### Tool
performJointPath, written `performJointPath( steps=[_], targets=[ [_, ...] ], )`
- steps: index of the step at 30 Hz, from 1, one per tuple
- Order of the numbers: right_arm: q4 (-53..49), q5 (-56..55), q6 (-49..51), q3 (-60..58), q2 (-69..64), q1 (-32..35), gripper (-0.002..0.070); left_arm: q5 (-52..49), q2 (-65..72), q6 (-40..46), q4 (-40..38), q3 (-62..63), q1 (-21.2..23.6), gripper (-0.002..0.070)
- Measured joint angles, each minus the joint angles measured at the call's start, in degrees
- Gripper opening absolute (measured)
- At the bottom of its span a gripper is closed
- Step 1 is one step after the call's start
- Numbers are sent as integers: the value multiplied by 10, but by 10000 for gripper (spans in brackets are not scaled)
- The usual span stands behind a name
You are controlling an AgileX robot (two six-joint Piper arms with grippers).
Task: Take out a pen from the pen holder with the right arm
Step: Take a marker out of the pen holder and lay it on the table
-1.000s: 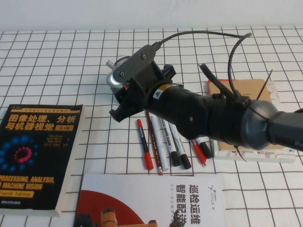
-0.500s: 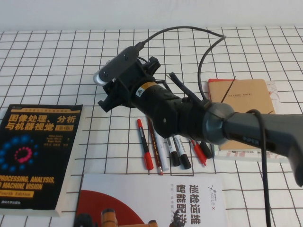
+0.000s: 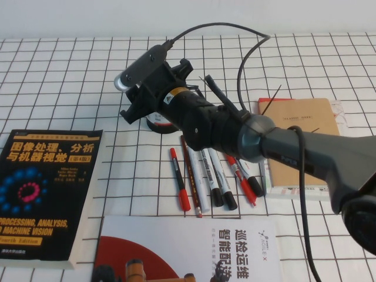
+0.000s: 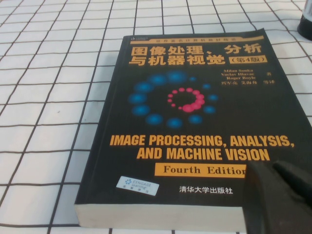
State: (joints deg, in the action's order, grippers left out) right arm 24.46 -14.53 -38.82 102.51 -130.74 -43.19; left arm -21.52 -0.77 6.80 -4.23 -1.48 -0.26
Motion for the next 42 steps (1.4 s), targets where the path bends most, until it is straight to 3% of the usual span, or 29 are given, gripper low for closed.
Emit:
performJointPath(
  steps=[42],
  targets=[
    [-25,24,-2,80,-61,20,347,0,0,0,0,0,0,-4]
  ],
)
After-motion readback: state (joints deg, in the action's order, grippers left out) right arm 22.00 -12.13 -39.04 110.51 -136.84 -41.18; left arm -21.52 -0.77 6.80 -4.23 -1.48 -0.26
